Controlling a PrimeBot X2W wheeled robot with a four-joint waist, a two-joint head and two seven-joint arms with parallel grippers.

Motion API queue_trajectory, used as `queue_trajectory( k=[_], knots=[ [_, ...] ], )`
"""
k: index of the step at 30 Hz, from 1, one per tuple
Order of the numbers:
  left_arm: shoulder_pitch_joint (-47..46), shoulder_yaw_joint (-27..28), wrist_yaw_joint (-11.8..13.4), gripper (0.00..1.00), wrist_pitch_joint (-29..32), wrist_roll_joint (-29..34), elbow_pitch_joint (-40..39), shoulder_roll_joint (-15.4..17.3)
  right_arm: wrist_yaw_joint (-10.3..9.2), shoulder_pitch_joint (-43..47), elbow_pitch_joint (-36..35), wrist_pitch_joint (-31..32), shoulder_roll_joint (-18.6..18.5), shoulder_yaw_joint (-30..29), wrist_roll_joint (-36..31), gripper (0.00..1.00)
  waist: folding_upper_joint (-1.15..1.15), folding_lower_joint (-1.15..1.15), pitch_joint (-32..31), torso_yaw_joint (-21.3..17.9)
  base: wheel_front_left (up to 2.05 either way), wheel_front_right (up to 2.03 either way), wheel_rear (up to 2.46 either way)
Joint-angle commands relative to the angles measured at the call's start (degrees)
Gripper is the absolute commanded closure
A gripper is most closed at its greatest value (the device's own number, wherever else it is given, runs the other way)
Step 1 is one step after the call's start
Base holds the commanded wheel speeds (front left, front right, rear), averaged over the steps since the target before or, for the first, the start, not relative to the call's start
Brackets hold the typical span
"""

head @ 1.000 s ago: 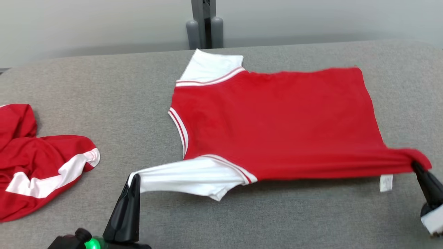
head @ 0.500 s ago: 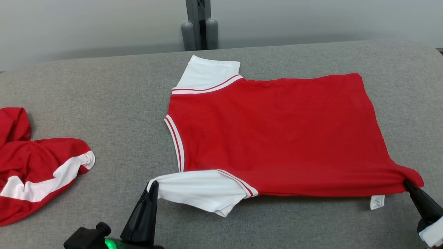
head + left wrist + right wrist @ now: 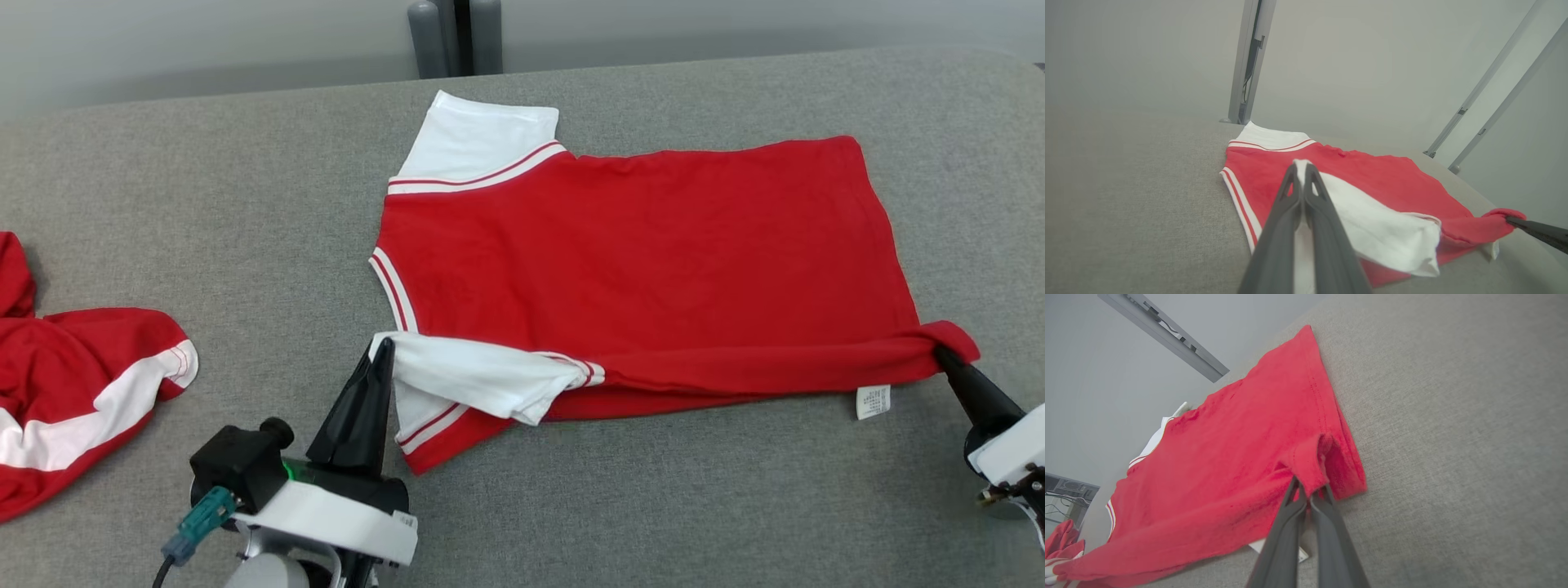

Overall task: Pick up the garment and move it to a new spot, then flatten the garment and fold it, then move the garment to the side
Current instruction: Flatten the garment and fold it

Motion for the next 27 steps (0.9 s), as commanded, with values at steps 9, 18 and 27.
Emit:
queue_trajectory(
  k=[9,18,27],
  knots=[
    [-10.0,-1.0,-1.3,1.0,-1.6,3.6,10.6,0.0,-0.02,-5.9,2.2,2.3,2.3,-1.7,-0.4,1.0,0.0,0.0,2.7,-0.5,0.0,0.0,0.0],
    [-16.1,0.0,-1.7,1.0,-3.3,6.6,16.5,-0.9,-0.01,-11.0,4.6,3.4,4.2,-2.4,0.1,0.61,0.0,0.0,5.1,-0.9,0.0,0.0,0.0],
    [-20.8,1.5,-2.3,1.0,-3.6,10.8,18.4,-1.5,-0.01,-15.0,5.1,1.1,6.0,-3.3,1.0,0.0,0.0,0.0,7.2,-0.6,0.0,0.0,0.0]
  ],
)
